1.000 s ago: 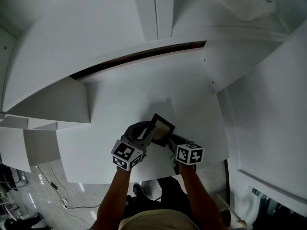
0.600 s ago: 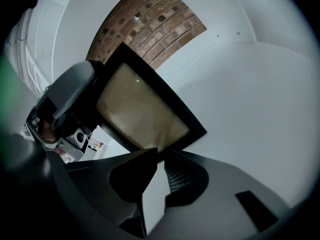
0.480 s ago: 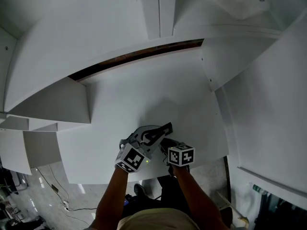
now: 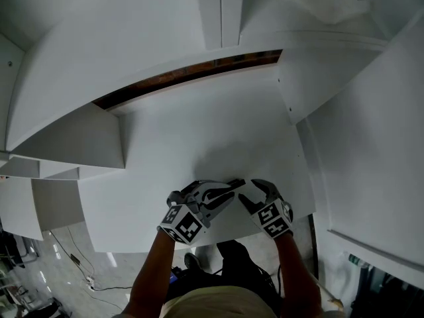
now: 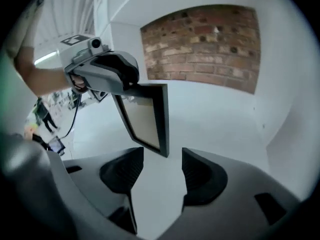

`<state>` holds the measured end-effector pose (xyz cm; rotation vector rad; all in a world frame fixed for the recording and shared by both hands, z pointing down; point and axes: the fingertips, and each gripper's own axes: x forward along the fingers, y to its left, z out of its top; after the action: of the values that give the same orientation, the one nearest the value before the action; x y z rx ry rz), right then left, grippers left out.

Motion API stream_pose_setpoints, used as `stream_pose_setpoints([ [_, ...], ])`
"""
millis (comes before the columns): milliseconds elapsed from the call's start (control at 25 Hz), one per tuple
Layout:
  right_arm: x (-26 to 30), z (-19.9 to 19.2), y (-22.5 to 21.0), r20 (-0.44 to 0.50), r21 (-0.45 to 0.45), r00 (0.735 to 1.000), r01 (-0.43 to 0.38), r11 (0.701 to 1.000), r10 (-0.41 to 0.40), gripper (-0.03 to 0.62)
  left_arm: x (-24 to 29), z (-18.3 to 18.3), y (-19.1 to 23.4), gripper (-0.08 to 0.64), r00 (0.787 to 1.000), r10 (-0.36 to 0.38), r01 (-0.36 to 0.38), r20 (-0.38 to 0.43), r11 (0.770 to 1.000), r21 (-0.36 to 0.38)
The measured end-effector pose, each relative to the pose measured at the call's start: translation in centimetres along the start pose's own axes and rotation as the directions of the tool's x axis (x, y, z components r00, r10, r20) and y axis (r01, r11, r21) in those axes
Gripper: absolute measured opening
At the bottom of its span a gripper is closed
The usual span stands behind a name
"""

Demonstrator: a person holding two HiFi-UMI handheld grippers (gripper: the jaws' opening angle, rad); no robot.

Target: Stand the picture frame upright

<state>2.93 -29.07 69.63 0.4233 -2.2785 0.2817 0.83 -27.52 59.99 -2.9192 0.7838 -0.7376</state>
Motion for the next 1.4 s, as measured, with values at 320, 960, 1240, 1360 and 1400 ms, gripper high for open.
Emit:
stream_pose_setpoints([
  [320,1.1,4.1,0.5,0.085,-0.272,0.992,-0.064,0.960,0.091,0.129,0.2,-0.1,0.3,0.067,0.999,0.039,-0.039,-0.005,0.999,0.020],
  [960,1.0,3.9,1.1,0.092,-0.229,0.991,-0.072,0.971,0.095,0.087,-2.2,-0.1,1.3,0.078,0.990,0.118,-0.119,0.074,0.993,0.013],
  [1240,1.0,3.5,1.7,0.072,-0.247,0.991,-0.090,0.965,0.111,0.153,-2.6,-0.5,0.7,0.078,0.990,0.122,-0.123,0.075,0.992,0.004],
  [1360,0.9,3.4,1.6,0.072,-0.243,0.992,-0.083,0.966,0.103,0.172,-3.0,-0.2,0.8,0.078,0.988,0.137,-0.137,0.074,0.991,0.000],
  [1400,0.8,3.4,1.5,0.074,-0.240,0.992,-0.079,0.968,0.099,0.175,-3.3,0.1,1.0,0.078,0.985,0.149,-0.149,0.084,0.989,-0.002],
])
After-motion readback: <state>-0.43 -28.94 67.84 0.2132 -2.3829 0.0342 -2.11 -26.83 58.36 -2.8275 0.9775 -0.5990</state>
